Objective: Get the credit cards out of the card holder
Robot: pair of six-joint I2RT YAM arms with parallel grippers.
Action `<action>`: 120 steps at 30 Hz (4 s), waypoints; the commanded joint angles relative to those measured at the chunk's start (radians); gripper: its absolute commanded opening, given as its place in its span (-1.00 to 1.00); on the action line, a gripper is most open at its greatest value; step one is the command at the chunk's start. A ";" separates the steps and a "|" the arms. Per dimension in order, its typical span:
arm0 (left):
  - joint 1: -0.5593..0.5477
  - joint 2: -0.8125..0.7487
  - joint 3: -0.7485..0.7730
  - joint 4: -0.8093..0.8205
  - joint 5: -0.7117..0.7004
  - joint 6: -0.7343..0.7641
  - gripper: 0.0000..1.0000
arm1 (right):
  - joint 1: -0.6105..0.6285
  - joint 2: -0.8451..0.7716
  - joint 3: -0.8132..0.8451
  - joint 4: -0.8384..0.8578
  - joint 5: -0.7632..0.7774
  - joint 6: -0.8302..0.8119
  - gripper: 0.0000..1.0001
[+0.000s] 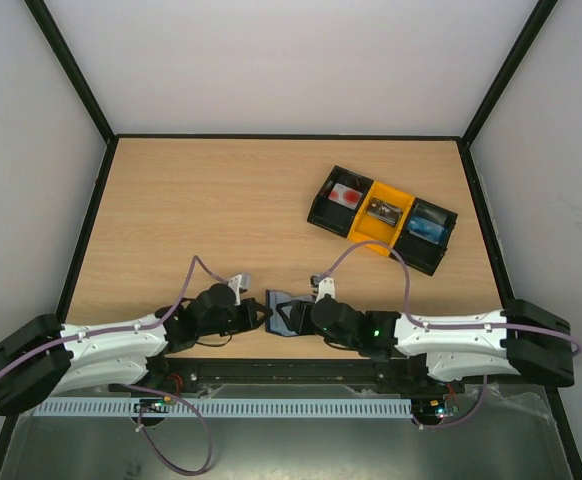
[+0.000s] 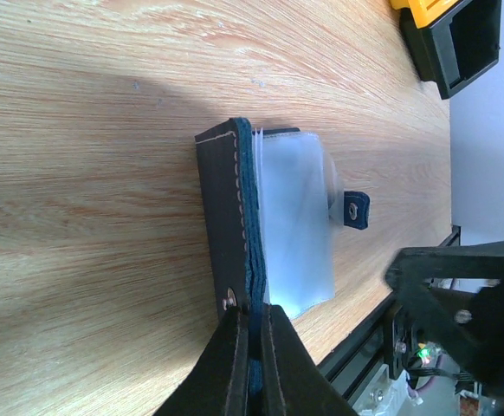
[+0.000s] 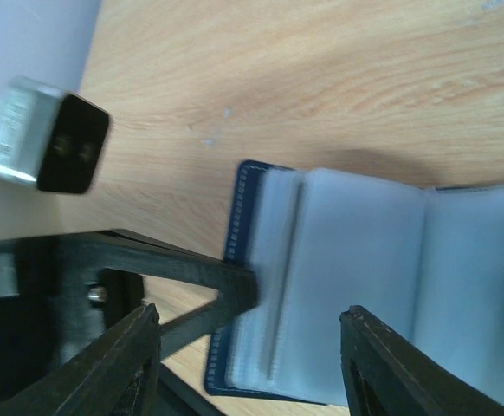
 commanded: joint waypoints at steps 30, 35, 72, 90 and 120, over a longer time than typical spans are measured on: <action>-0.014 -0.026 0.026 -0.030 -0.023 0.007 -0.95 | 0.001 0.268 -0.006 0.054 -0.017 0.002 -0.12; -0.014 -0.032 0.024 -0.035 -0.027 0.006 -0.95 | 0.002 0.268 -0.008 0.023 0.002 0.005 -0.15; -0.016 -0.053 0.016 -0.104 -0.090 -0.007 -0.74 | -0.006 0.099 -0.093 0.131 -0.011 -0.002 -0.38; -0.014 -0.145 0.053 -0.249 -0.166 -0.007 -0.18 | -0.090 0.232 -0.182 0.339 -0.153 0.032 -0.60; -0.010 0.173 -0.006 -0.019 -0.107 0.055 -0.95 | -0.136 0.347 -0.182 0.501 -0.283 0.053 -0.73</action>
